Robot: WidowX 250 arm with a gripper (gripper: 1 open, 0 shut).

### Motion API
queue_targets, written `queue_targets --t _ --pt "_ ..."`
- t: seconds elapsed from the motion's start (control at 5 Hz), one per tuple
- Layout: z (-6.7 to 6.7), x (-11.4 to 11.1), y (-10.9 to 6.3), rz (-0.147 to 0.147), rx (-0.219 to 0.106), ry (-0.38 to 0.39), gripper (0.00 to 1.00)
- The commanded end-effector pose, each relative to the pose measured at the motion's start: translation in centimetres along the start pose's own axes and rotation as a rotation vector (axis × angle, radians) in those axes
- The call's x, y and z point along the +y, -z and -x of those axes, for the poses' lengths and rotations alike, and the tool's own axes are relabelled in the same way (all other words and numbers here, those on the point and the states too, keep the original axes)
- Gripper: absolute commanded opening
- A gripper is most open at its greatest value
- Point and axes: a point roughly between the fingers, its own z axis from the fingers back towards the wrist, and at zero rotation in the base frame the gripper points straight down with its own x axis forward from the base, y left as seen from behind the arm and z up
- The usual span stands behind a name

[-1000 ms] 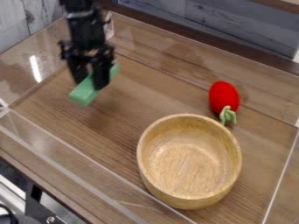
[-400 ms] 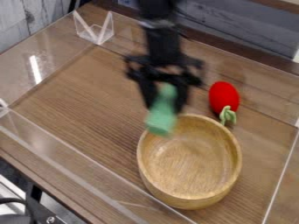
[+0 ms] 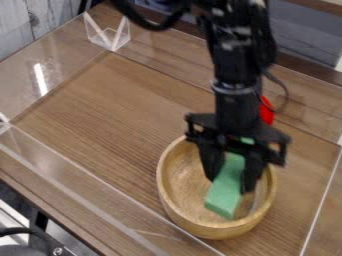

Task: Put the green block in the brown bowl

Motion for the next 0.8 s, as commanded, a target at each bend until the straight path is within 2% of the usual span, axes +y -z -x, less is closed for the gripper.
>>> queue_targets --t 0.0,0.2,0.6 --pt "-0.6 0.1 -3.3 0.030 -0.121 0.015 0.00" --pt "-0.7 0.6 -4.3 0.034 -0.137 0.022 0.00" --pt "-0.2 2.0 -4.1 0.034 -0.137 0.009 0.00"
